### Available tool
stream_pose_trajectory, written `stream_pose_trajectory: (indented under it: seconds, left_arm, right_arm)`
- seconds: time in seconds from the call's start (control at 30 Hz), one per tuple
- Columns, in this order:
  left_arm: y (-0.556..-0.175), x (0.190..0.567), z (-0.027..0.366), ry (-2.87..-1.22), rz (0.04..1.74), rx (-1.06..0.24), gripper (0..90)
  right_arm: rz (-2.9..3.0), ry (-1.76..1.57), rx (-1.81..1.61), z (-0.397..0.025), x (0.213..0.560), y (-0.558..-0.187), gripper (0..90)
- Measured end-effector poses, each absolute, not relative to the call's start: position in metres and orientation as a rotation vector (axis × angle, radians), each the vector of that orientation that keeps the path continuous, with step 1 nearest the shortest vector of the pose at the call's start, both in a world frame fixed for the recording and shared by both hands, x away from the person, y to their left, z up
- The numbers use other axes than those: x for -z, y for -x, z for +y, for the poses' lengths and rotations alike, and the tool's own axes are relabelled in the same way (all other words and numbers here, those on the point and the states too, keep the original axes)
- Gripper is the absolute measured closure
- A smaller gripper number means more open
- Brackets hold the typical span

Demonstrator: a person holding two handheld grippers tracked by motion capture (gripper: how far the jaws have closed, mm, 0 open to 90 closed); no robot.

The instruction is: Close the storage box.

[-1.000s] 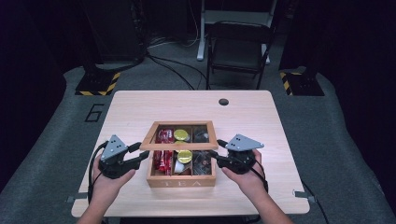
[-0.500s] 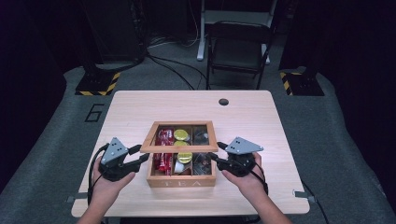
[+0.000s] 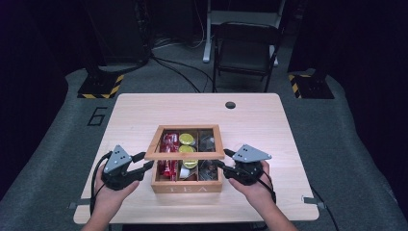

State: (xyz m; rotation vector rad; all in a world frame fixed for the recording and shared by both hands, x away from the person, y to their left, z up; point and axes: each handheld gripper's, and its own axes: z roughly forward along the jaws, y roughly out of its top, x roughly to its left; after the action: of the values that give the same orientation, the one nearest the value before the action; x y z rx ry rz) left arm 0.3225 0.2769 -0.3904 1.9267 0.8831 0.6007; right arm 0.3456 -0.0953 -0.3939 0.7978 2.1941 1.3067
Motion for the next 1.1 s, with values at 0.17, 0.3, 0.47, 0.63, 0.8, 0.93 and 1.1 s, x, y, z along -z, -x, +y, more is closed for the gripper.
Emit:
stream_pose_trajectory:
  seconds: [0.17,0.3,0.47,0.63,0.8,0.93,1.1]
  left_arm:
    - [-0.32,0.392,0.277,-1.933,0.881,-0.596,56.4]
    - [-0.318,0.395,0.277,-1.935,0.881,-0.592,56.4]
    - [-0.316,0.399,0.278,-1.931,0.887,-0.578,56.4]
    - [-0.315,0.404,0.278,-1.931,0.887,-0.574,56.4]
    - [-0.313,0.407,0.278,-1.94,0.891,-0.568,56.8]
    - [-0.313,0.41,0.278,-1.941,0.894,-0.561,57.0]
    - [-0.311,0.416,0.278,-1.927,0.902,-0.558,57.3]
  right_arm:
    - [2.196,-0.786,-1.304,-0.095,0.397,-0.344,53.3]
    - [2.201,-0.792,-1.294,-0.095,0.399,-0.342,53.2]
    - [2.203,-0.785,-1.298,-0.096,0.402,-0.34,53.3]
    - [2.221,-0.773,-1.291,-0.097,0.405,-0.338,53.3]
    - [2.234,-0.785,-1.283,-0.097,0.408,-0.336,53.3]
    - [2.231,-0.777,-1.283,-0.097,0.411,-0.335,53.3]
    - [2.232,-0.786,-1.263,-0.096,0.414,-0.332,53.6]
